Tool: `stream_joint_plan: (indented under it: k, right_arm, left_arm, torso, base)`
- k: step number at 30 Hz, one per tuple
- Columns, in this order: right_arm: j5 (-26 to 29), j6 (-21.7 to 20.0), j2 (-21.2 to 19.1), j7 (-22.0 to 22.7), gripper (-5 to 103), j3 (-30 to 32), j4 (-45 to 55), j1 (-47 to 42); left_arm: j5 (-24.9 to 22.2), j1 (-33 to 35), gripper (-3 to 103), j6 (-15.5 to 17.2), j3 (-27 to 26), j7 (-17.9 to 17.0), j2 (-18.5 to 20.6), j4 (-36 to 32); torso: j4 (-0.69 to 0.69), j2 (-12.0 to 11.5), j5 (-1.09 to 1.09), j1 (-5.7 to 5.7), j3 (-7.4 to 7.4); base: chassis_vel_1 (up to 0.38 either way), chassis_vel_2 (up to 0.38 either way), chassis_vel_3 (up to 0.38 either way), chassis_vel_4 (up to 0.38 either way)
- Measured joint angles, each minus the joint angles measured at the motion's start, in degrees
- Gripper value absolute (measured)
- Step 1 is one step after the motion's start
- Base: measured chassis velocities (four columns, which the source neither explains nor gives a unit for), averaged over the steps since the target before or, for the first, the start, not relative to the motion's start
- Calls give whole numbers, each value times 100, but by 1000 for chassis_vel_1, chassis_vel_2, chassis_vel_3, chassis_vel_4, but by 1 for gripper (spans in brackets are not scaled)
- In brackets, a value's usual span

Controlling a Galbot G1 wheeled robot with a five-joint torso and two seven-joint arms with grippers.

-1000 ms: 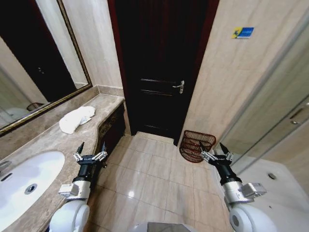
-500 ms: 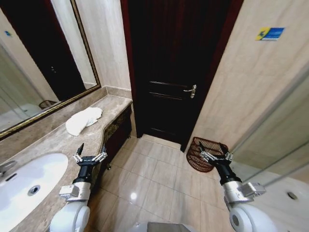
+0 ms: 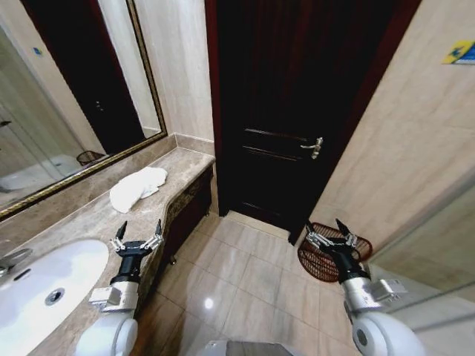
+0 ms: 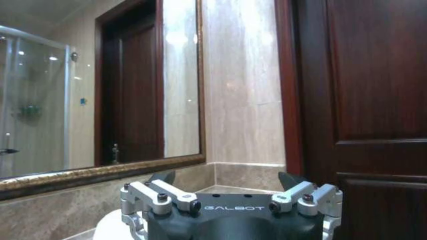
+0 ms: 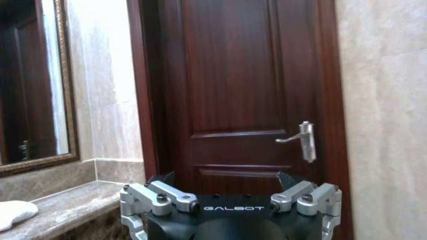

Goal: Discard the used towel into the hamper.

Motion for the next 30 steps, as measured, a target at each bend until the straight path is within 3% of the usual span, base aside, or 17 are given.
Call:
stream_joint_plan:
  k: [30]
  right_arm:
    - [62,19,-70,-48,100,-5,-119,52]
  left_arm:
    - [105,33,100,-54,8,-11,-183,17]
  torso:
    - [1,0,0,1,0]
  base:
    - [-72,164,165,-68]
